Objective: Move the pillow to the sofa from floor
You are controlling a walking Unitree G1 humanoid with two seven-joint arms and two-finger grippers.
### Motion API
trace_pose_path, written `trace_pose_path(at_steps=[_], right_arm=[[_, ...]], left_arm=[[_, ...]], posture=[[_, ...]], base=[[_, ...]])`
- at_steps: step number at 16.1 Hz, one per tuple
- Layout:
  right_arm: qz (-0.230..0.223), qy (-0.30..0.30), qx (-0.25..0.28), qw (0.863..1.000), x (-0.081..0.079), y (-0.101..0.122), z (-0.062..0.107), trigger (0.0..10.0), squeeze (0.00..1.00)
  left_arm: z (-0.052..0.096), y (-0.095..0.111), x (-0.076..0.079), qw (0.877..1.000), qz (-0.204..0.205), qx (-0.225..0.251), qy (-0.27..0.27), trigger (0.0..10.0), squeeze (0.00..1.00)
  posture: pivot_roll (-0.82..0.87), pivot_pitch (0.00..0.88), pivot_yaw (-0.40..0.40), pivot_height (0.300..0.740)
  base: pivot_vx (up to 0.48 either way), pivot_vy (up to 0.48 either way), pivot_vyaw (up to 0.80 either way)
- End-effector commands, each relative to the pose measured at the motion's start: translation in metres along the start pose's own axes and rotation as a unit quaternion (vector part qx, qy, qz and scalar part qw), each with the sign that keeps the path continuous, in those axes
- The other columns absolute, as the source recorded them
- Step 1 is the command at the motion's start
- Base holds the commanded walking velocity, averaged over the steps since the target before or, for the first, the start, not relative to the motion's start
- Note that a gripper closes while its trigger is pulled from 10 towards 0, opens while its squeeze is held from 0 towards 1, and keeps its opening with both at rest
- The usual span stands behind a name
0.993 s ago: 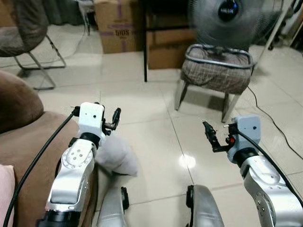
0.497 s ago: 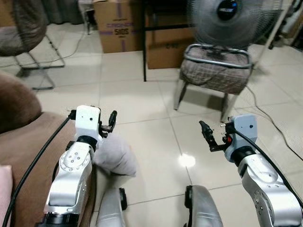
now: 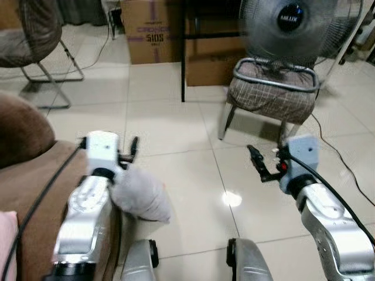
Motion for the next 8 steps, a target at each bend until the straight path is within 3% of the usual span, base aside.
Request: trace_pose_path(at_steps=[1, 8], right_arm=[[0.003, -0.004, -0.01, 1.0, 0.0034, -0.0039, -0.0007, 10.0, 0.0], [0.004, 0.002, -0.011, 1.0, 0.0032, -0.004, -0.001, 10.0, 0.0]], left_arm=[[-0.0013, 0.0018, 0.0037, 1.0, 0.002, 0.003, -0.006, 10.0, 0.09], [-0.0006, 0.0022, 0.0013, 1.0, 0.004, 0.004, -0.002, 10.0, 0.09]], posture=[[-0.03, 0.0, 0.013, 0.585], [-0.02, 0.0, 0.004, 0.585]], base=[[0.33, 0.0, 0.0], [0.349, 0.0, 0.0]])
Point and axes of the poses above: a point about 5 cm out from each wrist's last joint towards the gripper, its own z axis pointing back from the gripper into the wrist, its own y axis along the axis of the wrist's last joint, x = y × z, the point moved 5 cm from there along -z, pointing out of the wrist towards the gripper, and after that the axes turned 9 degrees about -z, right-handed, at the moved point
